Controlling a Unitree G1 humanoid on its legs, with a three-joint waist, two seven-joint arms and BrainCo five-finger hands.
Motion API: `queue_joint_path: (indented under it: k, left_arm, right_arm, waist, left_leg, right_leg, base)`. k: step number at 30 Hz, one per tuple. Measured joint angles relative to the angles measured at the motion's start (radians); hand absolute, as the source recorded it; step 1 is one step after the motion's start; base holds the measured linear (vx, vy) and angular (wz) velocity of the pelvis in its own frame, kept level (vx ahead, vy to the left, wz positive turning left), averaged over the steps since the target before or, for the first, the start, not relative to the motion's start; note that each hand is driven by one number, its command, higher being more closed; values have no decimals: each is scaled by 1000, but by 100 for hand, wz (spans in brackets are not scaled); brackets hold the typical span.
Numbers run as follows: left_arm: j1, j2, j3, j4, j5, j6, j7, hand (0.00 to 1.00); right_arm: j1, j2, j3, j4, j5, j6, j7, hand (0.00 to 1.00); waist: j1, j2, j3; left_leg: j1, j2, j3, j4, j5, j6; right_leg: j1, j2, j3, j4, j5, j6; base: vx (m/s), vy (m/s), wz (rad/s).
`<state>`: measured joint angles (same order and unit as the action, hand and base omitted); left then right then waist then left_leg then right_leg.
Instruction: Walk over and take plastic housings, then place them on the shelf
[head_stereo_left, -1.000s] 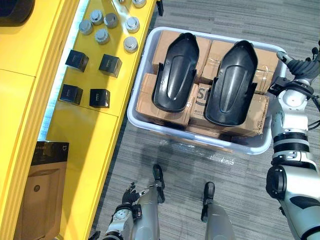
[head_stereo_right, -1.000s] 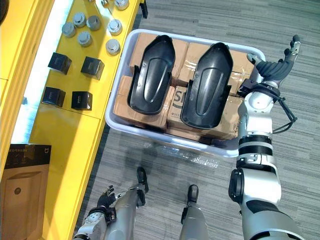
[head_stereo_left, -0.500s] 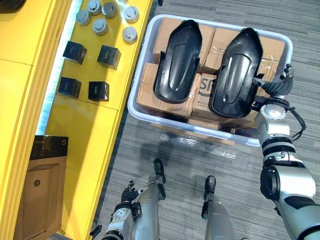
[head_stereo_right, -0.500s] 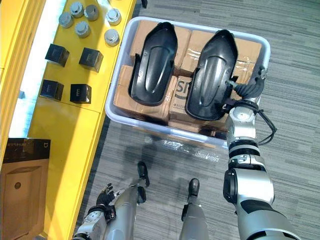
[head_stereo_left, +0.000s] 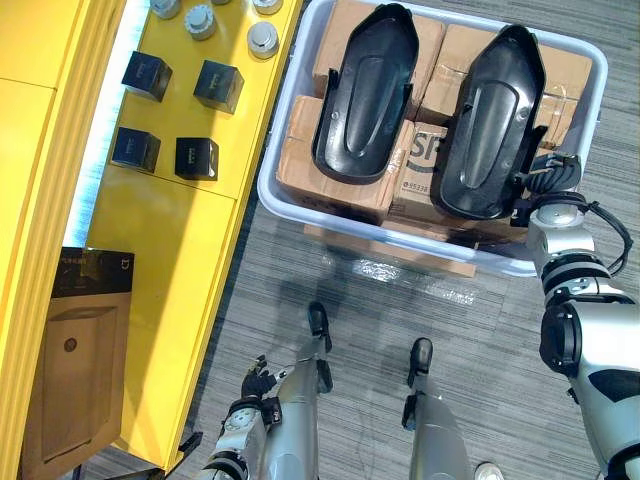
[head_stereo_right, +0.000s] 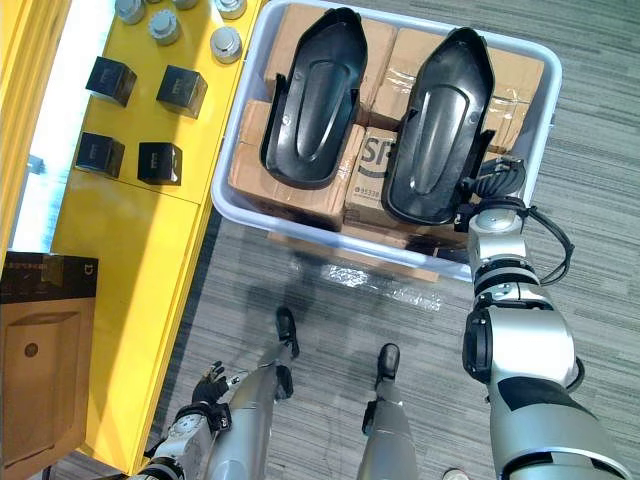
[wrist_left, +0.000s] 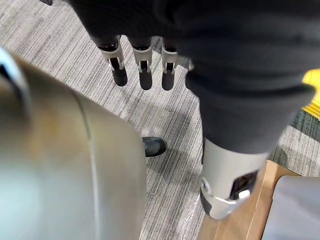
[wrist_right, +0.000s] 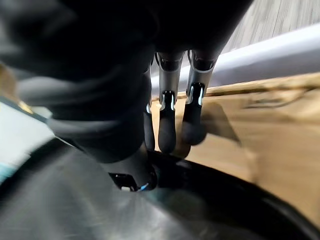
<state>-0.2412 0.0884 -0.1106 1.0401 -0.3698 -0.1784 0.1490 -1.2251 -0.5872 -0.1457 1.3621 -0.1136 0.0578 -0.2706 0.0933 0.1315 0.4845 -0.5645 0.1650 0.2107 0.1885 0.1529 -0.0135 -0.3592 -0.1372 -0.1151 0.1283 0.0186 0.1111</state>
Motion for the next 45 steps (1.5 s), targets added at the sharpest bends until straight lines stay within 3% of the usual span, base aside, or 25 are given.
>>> queue_joint_path:
  k: [4, 8, 12, 16, 19, 22, 23, 28, 36, 40, 45]
  left_arm:
    - [22, -4, -43, -90, 2, 17, -3, 0]
    - [107, -17, -73, -362, -2, 15, -28, 0]
    - [193, -15, -85, -687, -73, 1, -60, 0]
    - [238, 0, -111, -864, -149, 1, -87, 0]
    - [231, 25, -116, -928, -200, 4, -97, 0]
    - [193, 50, -142, -930, -252, 12, -94, 0]
    - [168, 60, -163, -930, -277, 14, -92, 0]
    - [66, 59, -250, -934, -316, 12, -72, 0]
    - [38, 29, -336, -941, -292, 5, -13, 0]
    - [26, 7, -347, -941, -272, 3, 6, 0]
    - [22, -6, -347, -923, -271, 2, 22, 0]
  right_arm:
    - [-1, -71, -52, 61, -88, 45, 31, 100]
    - [-1, -125, -50, 54, -93, 61, 25, 100]
    - [17, -117, -11, -30, -100, 58, -1, 100]
    - [104, -94, 49, -195, -156, 50, -25, 100]
    - [192, -55, 93, -344, -226, 43, -32, 100]
    - [275, -10, 120, -416, -274, 38, -35, 100]
    - [299, 9, 123, -421, -290, 38, -35, 0]
    - [308, 40, 129, -418, -286, 23, -37, 0]
    - [209, 43, 65, -195, -205, 15, -81, 0]
    - [140, 13, -13, -145, -201, 15, -135, 0]
    - [121, -35, -12, -118, -168, 15, -179, 0]
  waist:
    - [-2, 1, 0]
    - [-20, 1, 0]
    - [-44, 1, 1]
    - [-57, -3, -5]
    - [-76, -8, -26]
    - [-82, -28, -46]
    - [-83, -35, -65]
    - [-88, -47, -86]
    - [-87, -42, -83]
    - [-76, -13, -66]
    - [-63, 20, -46]
  left_leg:
    - [40, -17, -19, -19, 8, 3]
    - [113, -44, -21, -68, 26, 8]
    - [182, -49, -13, -105, 40, 6]
    - [279, -50, 9, -170, 59, -3]
    - [332, -46, 18, -276, 116, -18]
    - [353, -39, 27, -276, 115, -19]
    - [357, -37, 28, -276, 114, -20]
    - [345, -30, 36, -276, 115, -21]
    - [259, -27, 26, -275, 140, -17]
    - [200, -28, 2, -274, 146, -22]
    - [159, -40, -10, -274, 155, -13]
  right_leg:
    - [47, -10, -26, -1, 0, 0]
    - [110, -28, -38, -13, -4, 5]
    - [160, -32, -37, -16, -12, 9]
    - [224, -30, -32, -29, -22, 6]
    - [227, -15, -32, -33, -26, 3]
    - [243, -10, -29, -36, -25, 3]
    - [246, -9, -28, -36, -25, 3]
    - [225, -4, -17, -29, -24, 0]
    - [120, -2, -17, 24, -21, -3]
    - [68, -2, -36, 39, -22, -3]
    - [25, -14, -42, 59, -25, 2]
  base:
    - [33, 13, 21]
    - [33, 31, 13]
    - [10, 0, 0]
    - [31, -22, -11]
    - [24, -23, -8]
    - [33, -29, -9]
    - [30, -17, -4]
    - [-15, -4, -7]
    - [-59, 3, 1]
    - [-52, 1, 13]
    - [-8, -10, 7]
